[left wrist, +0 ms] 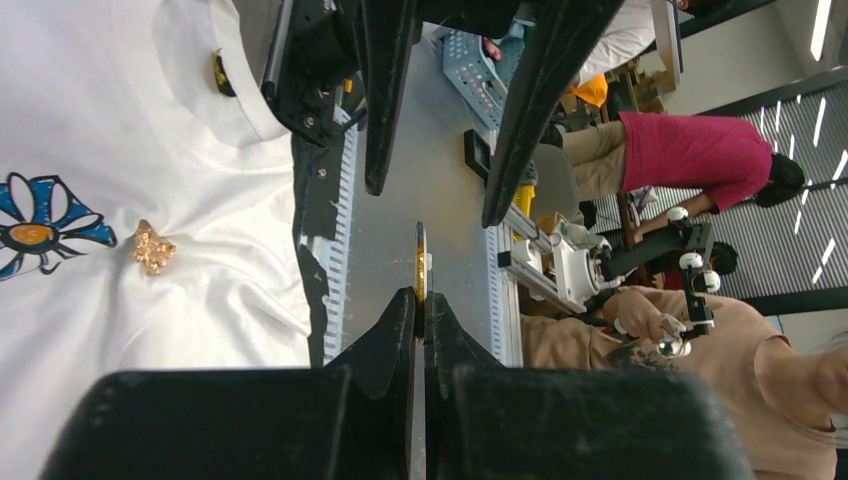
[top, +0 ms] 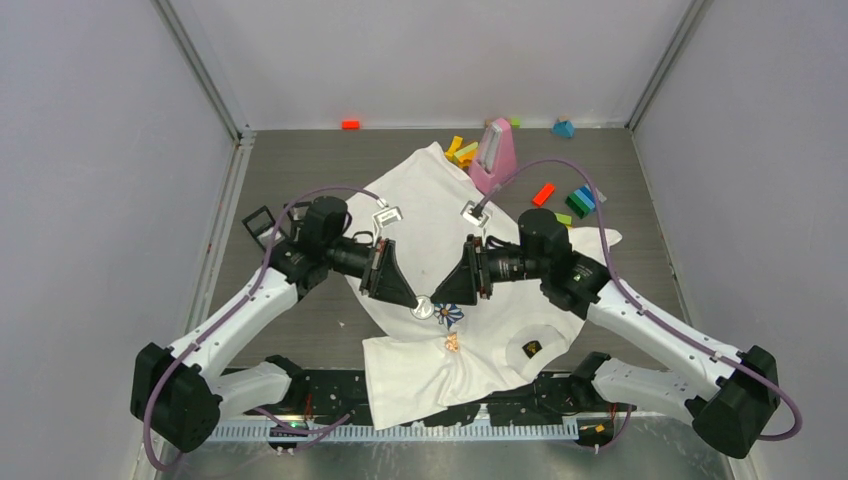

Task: Pin the brooch onto the clothing

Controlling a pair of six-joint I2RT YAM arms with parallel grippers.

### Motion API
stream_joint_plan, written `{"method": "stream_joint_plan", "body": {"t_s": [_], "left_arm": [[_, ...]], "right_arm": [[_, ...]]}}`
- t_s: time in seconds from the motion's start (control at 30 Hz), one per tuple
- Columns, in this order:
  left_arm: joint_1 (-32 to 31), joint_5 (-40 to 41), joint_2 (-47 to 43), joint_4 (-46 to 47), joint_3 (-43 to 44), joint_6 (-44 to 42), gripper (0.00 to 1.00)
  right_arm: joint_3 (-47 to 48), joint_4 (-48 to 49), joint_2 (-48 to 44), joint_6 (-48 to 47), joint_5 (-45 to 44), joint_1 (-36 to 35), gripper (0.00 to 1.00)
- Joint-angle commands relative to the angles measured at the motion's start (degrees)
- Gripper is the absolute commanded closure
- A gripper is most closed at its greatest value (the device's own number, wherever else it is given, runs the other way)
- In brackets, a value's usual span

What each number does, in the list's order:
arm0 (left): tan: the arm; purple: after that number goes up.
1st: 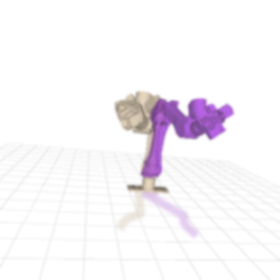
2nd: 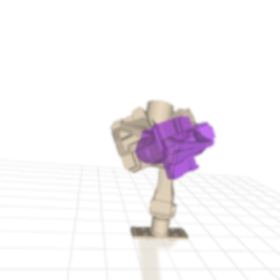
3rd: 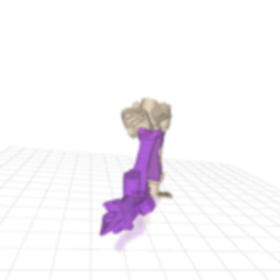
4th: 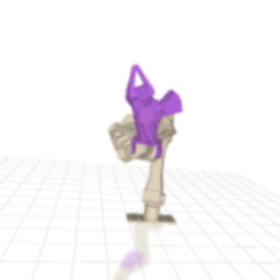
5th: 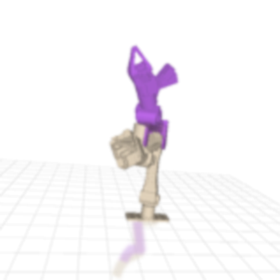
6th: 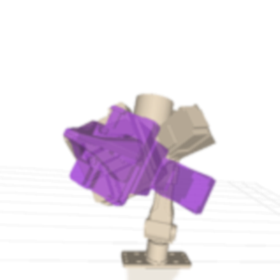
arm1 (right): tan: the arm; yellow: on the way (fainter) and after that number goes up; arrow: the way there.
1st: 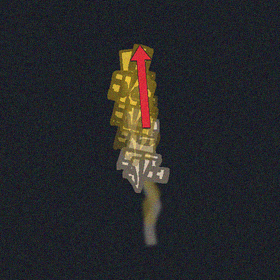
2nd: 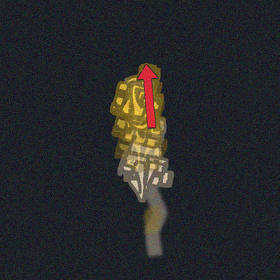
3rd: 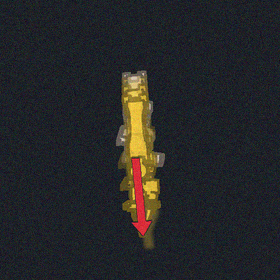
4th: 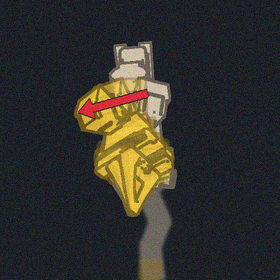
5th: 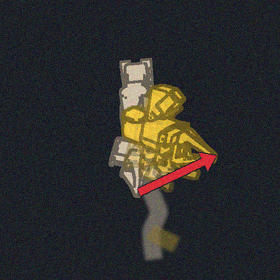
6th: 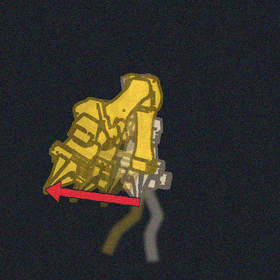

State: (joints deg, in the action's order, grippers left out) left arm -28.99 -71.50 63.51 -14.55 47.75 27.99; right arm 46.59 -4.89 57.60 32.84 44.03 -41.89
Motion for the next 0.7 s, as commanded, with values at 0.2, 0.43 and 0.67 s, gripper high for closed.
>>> {"method": "stream_joint_plan", "body": {"t_s": [0.2, 0.43, 0.67], "left_arm": [[-2.10, -2.79, 0.48, -1.10, 2.35, -2.32, 1.00], [-2.17, -2.66, 0.88, -1.10, 2.70, -2.58, 1.00], [-2.53, -2.62, 1.14, -1.10, 3.05, -2.50, 1.00]], "right_arm": [[-1.93, 7.80, 3.24, 4.84, 7.36, -0.03, 0.68], [-2.68, 9.30, 3.26, 5.81, 9.48, -0.10, 0.68], [-3.36, 10.22, 3.66, 6.21, 9.63, -0.36, 0.74]]}}
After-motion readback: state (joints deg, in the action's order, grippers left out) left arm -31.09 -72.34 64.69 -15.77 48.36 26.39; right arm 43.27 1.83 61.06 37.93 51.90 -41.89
